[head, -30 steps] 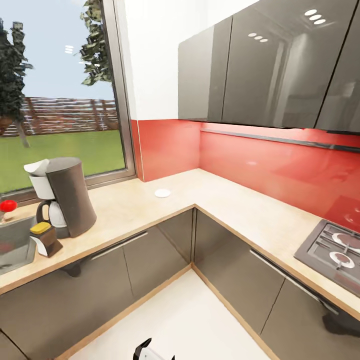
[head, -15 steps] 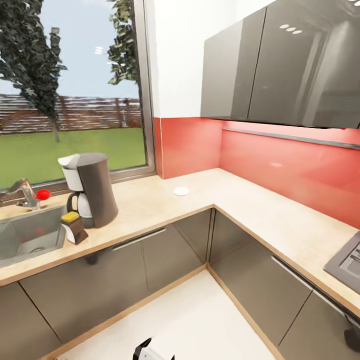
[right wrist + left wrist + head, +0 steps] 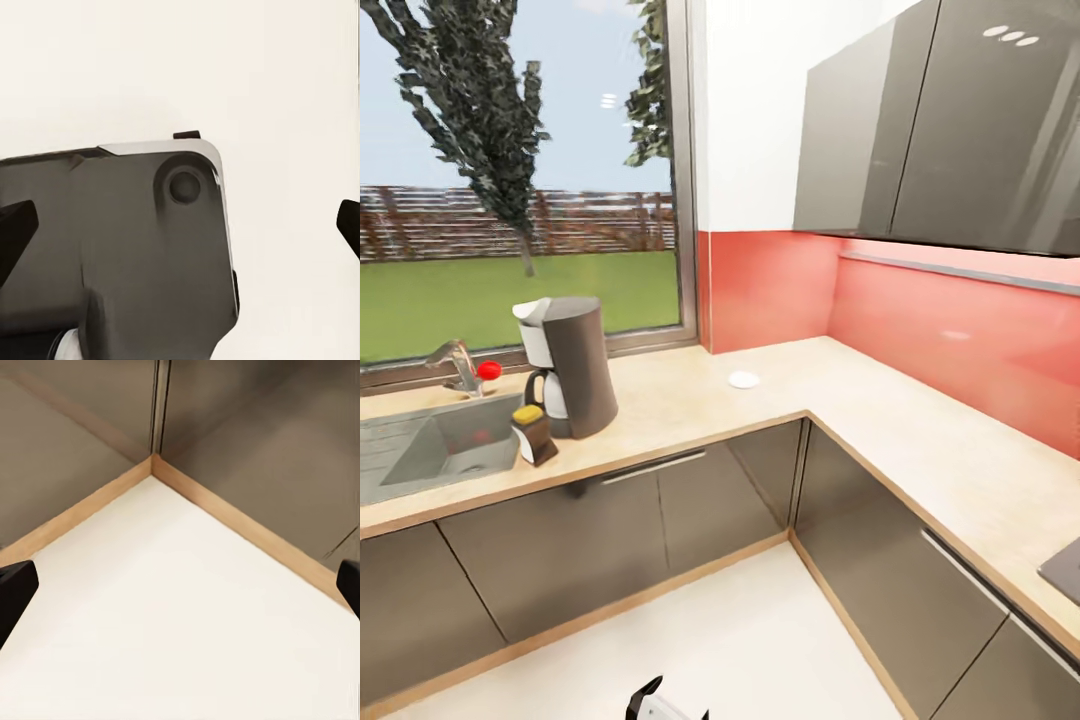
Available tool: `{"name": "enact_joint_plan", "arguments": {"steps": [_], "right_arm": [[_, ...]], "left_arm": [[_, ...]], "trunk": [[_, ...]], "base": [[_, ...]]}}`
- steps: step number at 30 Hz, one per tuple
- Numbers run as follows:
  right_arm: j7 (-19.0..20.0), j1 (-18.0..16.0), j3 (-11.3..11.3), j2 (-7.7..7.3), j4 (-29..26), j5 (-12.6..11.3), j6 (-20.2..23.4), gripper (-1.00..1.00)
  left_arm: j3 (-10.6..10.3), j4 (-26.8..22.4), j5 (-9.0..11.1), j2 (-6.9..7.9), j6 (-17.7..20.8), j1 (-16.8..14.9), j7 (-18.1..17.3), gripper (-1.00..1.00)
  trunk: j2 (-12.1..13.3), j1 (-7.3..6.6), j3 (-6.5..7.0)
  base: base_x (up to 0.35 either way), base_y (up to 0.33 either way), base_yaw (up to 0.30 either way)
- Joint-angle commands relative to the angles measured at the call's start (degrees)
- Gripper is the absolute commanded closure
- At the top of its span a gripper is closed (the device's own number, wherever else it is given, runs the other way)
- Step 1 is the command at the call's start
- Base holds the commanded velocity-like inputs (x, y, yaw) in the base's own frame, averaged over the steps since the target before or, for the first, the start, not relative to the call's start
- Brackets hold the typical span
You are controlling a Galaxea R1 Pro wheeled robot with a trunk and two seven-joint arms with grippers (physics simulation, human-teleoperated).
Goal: Set up a coffee station on the kitchen countertop: keep the coffee maker on the countertop, move the bottle of coffee from the kitchen shelf to the counter next to the coffee maker, place a paper coffee filter on top of the coffee maker, put the saucer next to the coffee maker with the coffee cup on the saucer, and place the electric kettle next to the coffee maker.
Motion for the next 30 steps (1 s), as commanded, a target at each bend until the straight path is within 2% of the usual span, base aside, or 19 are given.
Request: {"name": "enact_joint_plan", "arguments": {"steps": [1, 17, 19, 21, 24, 27, 28, 30], "right_arm": [[0.04, 0.01, -0.26, 0.02, -0.07, -0.08, -0.11, -1.0], [0.42, 0.01, -0.16, 0.27, -0.74, 0.0, -0.14, -1.0], [0.54, 0.01, -0.09, 0.29, -7.37, 0.12, -0.11, -1.0], [0.52, 0.01, -0.07, 0.36, -9.75, 0.12, -0.11, -1.0], [0.54, 0.01, -0.05, 0.47, -14.24, 0.07, -0.14, -1.0], [0.57, 0.01, -0.05, 0.63, -23.4, -0.03, -0.08, -1.0], [0.58, 0.01, -0.05, 0.64, -25.16, -0.06, -0.03, -1.0], [0.59, 0.01, -0.03, 0.71, -32.15, -0.16, 0.13, -1.0]], "left_arm": [[0.14, 0.01, -0.58, -0.03, -0.28, -0.05, 0.02, -1.0], [0.41, -1.17, -0.38, 0.27, -0.22, -0.13, 0.14, -1.0], [0.33, -7.24, -0.33, 0.35, 0.68, -0.61, -0.01, -1.0], [0.33, -10.27, -0.31, 0.35, 1.22, -0.74, -0.04, -1.0], [0.29, -16.11, -0.29, 0.18, 4.54, -0.9, -0.02, -1.0], [0.26, -24.98, -0.28, -0.1, 13.25, -1.27, 0.07, -1.0], [0.26, -26.52, -0.28, -0.16, 14.83, -1.49, 0.1, -1.0], [0.25, -31.77, -0.24, -0.32, 20.78, -3.21, 0.14, -1.0]], "trunk": [[-0.12, 0.02, -0.14], [-0.12, 0.02, -0.06], [-0.12, 0.02, -0.06], [-0.12, 0.02, -0.06], [-0.12, 0.02, -0.06], [-0.12, 0.02, -0.06], [-0.12, 0.02, -0.06], [-0.12, 0.02, -0.06]], "base": [[-0.156, -0.23, 0.116], [-0.032, -0.027, 0.0], [0.0, 0.0, -0.001], [0.0, 0.0, 0.0], [0.0, 0.0, 0.0], [0.0, 0.0, 0.0], [0.0, 0.0, 0.0], [0.0, 0.0, 0.0]]}}
